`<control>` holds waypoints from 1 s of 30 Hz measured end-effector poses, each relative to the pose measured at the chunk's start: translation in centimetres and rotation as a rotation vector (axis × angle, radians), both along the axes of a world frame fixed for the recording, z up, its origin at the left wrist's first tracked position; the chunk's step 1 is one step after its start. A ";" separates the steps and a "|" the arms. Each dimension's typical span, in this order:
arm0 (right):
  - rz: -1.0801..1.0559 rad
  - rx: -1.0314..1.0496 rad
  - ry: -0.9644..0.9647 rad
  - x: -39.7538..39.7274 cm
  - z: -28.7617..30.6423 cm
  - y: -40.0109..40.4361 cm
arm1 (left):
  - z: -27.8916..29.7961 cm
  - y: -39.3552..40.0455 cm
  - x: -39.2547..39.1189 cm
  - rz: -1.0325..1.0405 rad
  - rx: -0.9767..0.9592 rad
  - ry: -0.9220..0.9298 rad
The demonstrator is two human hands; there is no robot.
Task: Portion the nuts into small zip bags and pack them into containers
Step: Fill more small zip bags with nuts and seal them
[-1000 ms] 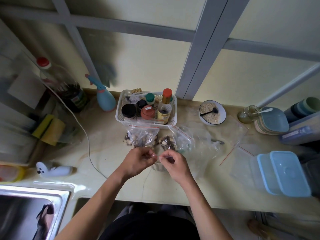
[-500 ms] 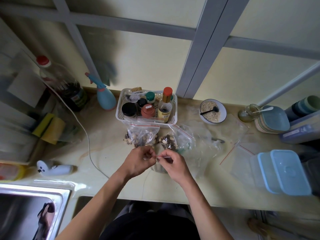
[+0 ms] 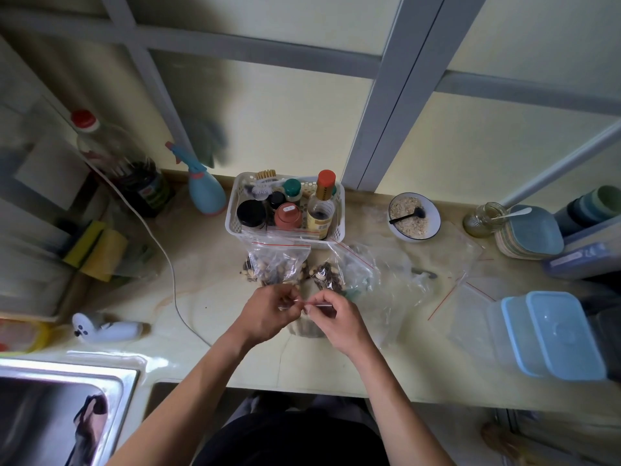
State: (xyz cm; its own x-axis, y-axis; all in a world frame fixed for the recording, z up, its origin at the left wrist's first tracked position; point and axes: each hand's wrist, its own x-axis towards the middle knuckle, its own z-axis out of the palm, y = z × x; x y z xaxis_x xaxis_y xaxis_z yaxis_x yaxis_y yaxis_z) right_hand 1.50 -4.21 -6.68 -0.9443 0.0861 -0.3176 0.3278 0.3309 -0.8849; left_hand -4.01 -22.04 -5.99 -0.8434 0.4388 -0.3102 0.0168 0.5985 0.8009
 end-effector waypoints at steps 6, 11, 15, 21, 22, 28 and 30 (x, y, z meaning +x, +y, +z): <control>-0.078 0.061 0.030 0.0 -0.2 -0.2 | -0.1 -0.8 -0.3 0.012 -0.065 0.015; -0.057 0.022 0.013 -0.3 -0.3 -0.3 | 0.0 -0.8 -0.5 0.013 -0.005 -0.011; -0.002 -0.033 -0.004 -0.5 0.1 -0.4 | 0.4 -0.4 -0.4 0.035 0.033 -0.019; 0.001 -0.021 0.036 -0.5 -0.2 -0.8 | 0.4 -0.2 -0.2 0.026 -0.018 0.002; -0.002 -0.018 0.036 -0.5 -0.2 -0.7 | 0.4 -0.1 -0.2 0.021 -0.017 0.013; -0.037 -0.007 0.015 -0.3 -0.2 -0.7 | 0.1 -0.1 -0.2 -0.009 -0.032 0.086; -0.036 -0.009 -0.006 -0.2 -0.2 -0.5 | 0.0 -0.1 -0.2 -0.006 -0.042 0.094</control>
State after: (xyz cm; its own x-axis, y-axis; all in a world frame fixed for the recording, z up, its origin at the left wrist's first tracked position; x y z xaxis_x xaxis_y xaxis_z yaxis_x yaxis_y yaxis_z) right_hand 1.27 -4.71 -6.90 -0.9387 0.1170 -0.3242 0.3446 0.3110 -0.8857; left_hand -4.21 -22.10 -5.97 -0.8670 0.4320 -0.2483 0.0939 0.6311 0.7700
